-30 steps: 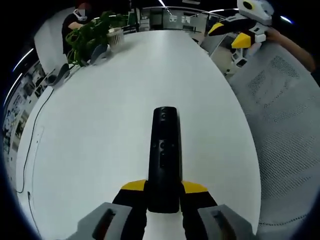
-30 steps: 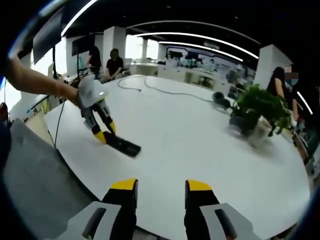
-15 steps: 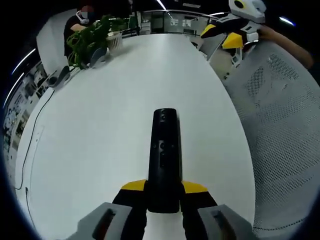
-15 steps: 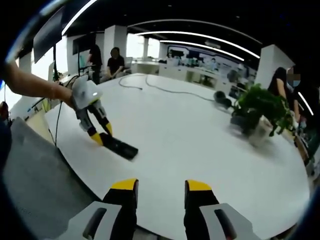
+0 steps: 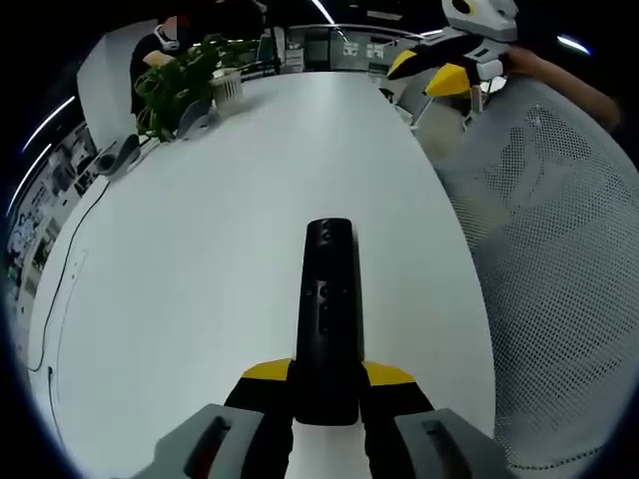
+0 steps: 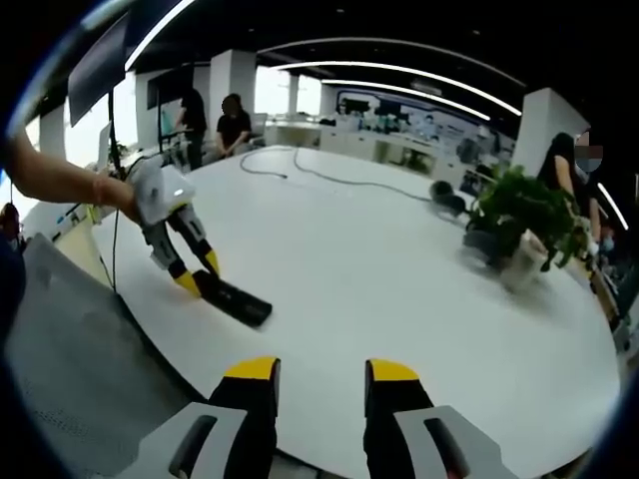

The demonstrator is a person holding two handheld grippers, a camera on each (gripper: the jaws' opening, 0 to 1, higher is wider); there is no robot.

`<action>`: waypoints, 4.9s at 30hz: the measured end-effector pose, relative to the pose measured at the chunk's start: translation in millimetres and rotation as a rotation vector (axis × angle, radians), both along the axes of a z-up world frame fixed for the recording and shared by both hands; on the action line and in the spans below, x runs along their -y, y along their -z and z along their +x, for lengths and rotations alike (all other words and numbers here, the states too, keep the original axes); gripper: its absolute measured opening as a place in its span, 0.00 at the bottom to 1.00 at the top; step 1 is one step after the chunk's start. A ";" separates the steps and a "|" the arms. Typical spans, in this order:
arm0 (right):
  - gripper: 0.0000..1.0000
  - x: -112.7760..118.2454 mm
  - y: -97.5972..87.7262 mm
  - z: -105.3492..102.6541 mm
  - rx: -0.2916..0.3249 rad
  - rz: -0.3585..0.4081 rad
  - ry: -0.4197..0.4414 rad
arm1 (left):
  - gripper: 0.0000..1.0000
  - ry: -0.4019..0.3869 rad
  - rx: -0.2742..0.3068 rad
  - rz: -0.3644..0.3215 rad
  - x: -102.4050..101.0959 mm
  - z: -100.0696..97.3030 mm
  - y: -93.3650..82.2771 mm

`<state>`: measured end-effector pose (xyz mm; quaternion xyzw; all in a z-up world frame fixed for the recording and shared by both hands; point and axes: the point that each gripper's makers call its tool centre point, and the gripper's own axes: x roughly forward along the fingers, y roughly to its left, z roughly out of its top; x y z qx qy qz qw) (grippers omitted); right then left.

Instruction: Press the specified remote control buttons in sequence, fully releasing each button before pressing the next.

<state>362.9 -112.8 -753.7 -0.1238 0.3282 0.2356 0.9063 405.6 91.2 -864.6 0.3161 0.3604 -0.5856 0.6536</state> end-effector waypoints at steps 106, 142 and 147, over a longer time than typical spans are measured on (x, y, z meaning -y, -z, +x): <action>0.00 -110.6 98.9 -32.2 -0.425 -0.315 -0.764 | 0.25 0.088 -0.005 -0.041 8.9 -74.9 -1.5; 0.00 -114.9 98.5 -33.9 -0.367 -0.291 -0.733 | 0.26 0.075 -0.006 -0.044 9.3 -74.8 -1.4; 0.00 -121.6 98.2 -31.2 -0.355 -0.298 -0.757 | 0.26 0.074 -0.006 -0.045 8.8 -74.9 -1.5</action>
